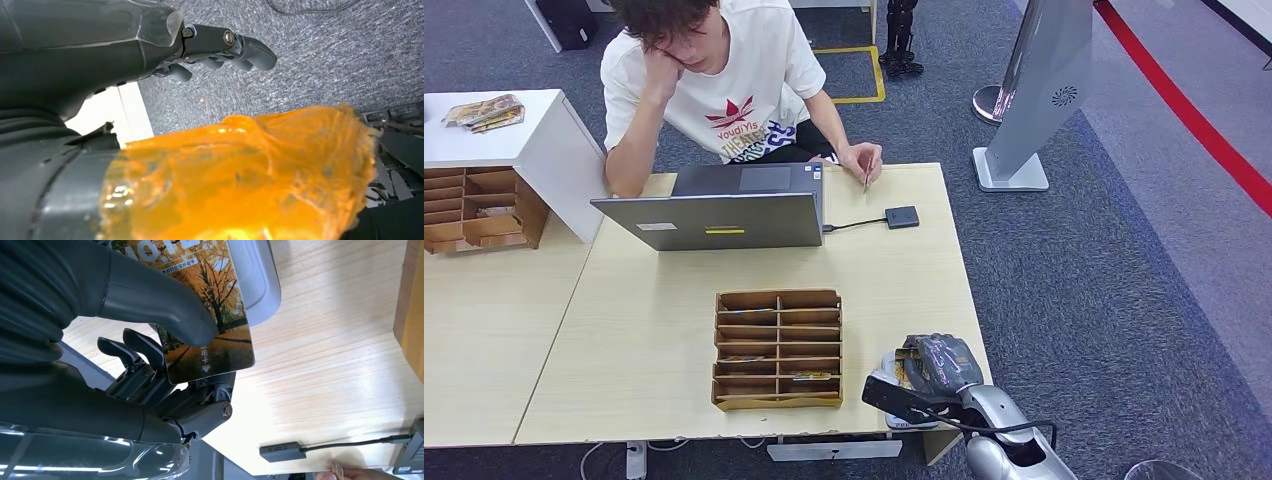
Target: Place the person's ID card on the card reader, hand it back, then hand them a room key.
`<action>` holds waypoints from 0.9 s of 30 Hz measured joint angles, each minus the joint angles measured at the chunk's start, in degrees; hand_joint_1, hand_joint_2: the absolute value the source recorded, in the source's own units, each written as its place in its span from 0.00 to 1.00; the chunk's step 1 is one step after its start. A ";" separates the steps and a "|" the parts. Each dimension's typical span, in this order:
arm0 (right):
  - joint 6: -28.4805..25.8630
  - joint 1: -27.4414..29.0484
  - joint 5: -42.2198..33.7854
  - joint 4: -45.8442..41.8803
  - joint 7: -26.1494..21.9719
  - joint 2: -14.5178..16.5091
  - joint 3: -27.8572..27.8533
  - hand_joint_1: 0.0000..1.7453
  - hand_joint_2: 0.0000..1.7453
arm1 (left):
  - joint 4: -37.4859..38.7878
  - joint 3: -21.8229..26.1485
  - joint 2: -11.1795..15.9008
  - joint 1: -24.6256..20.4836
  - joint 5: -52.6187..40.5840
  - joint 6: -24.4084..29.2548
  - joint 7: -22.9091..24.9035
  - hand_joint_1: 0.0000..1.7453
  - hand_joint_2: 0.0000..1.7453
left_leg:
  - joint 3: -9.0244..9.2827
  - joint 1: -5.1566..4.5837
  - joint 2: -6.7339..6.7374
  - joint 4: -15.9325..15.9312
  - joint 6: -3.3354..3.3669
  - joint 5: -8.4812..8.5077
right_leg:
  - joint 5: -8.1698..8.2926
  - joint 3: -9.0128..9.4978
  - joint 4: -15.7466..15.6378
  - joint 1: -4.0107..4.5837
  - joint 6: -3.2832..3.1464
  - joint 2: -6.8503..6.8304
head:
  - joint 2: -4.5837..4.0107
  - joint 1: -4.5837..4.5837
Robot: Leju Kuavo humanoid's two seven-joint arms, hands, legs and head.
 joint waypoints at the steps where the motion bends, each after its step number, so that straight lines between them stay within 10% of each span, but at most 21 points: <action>1: 0.02 0.00 0.00 0.00 0.01 0.01 0.01 1.00 1.00 | 0.00 0.00 0.00 0.00 0.00 0.01 0.00 0.00 0.00 | 0.00 0.00 0.00 0.00 0.00 0.00 | 0.00 0.00 0.00 0.00 0.00 0.00 | 0.00 0.00; 27: 0.32 0.00 -0.01 0.02 0.42 0.00 0.14 1.00 1.00 | 0.00 0.04 0.00 0.00 -0.23 0.04 0.09 0.00 0.00 | 0.02 0.00 0.00 0.00 0.00 0.00 | 0.00 0.02 0.00 0.00 0.00 0.00 | 0.00 0.00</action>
